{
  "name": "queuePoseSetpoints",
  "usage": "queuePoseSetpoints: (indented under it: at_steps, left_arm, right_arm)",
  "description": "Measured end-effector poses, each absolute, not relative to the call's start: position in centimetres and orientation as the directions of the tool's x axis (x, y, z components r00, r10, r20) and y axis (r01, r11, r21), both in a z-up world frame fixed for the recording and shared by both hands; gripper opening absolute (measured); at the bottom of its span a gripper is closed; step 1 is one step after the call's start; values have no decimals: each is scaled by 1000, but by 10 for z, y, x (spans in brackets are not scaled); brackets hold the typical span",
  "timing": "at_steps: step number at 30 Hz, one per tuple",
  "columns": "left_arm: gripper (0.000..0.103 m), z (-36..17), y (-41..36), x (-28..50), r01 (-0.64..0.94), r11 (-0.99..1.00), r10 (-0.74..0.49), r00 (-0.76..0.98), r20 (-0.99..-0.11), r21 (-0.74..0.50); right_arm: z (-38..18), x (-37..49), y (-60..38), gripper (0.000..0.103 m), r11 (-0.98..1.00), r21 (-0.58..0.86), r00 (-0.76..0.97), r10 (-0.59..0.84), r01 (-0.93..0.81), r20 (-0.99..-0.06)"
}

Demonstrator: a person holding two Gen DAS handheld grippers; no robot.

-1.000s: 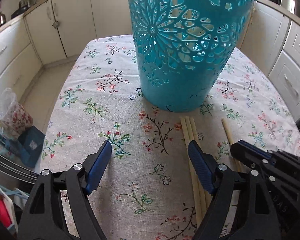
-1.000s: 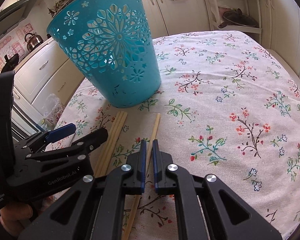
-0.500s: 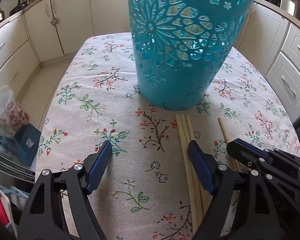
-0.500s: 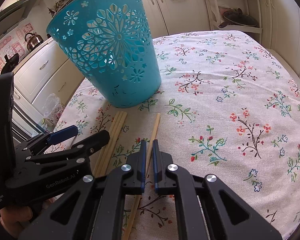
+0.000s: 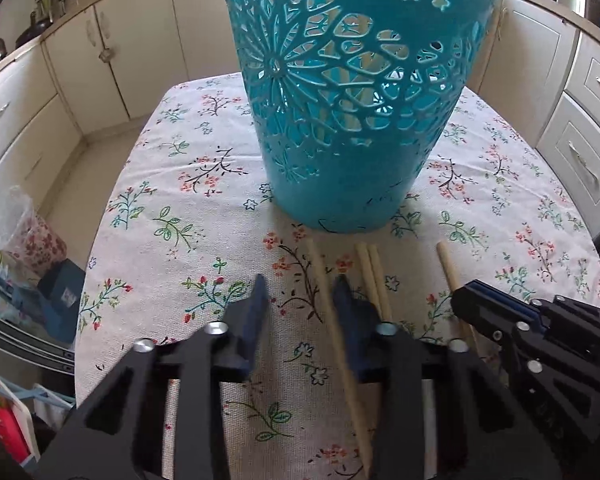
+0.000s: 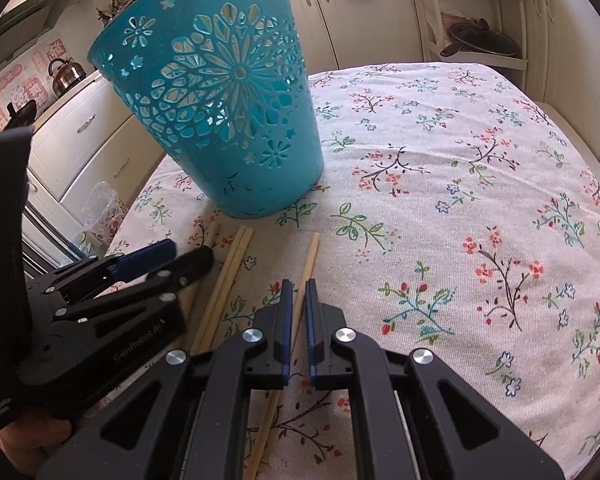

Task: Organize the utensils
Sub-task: 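Grasp a wooden stick from the bundle with the left gripper and lift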

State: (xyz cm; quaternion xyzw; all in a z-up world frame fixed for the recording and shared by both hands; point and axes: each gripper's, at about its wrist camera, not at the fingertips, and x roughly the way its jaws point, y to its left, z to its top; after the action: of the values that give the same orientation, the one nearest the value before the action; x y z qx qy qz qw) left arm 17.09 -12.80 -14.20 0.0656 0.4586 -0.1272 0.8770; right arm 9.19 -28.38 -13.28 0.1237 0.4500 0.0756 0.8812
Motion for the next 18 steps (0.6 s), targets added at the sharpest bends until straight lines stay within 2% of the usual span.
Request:
queuePoseSetpoints:
  at_steps: [6,8,9,10,14,18]
  left_arm:
    - [30,-140,-133,179,290,957,-142,511,-848,15]
    - [21,-140,-137,179,317,948,-157,516,-842,18]
    - [9,-140,-137,179,320,947,-159,513,-843,16]
    - [6,-140,-136,179,317,948,-168,508,-845,3]
    - [5,-136,-112,173,275,956,-234,514,-826,-100]
    - [5,-107,-79,158,263,946,-312,592,-743,-188]
  right_arm:
    - [-131,104,-282,7,966,249,550,244,-66,-799]
    - [-130,105,-281,7,969,234,545,238,-78,-804]
    - [-130,105,-280,7,970,230,544,238,-84,-805]
    - [-130,104,-280,7,970,228,543,239,-89,-805]
    - [-131,99,-282,7,968,233,551,243,-91,-798]
    - [-133,96,-283,7,967,240,571,247,-88,-783]
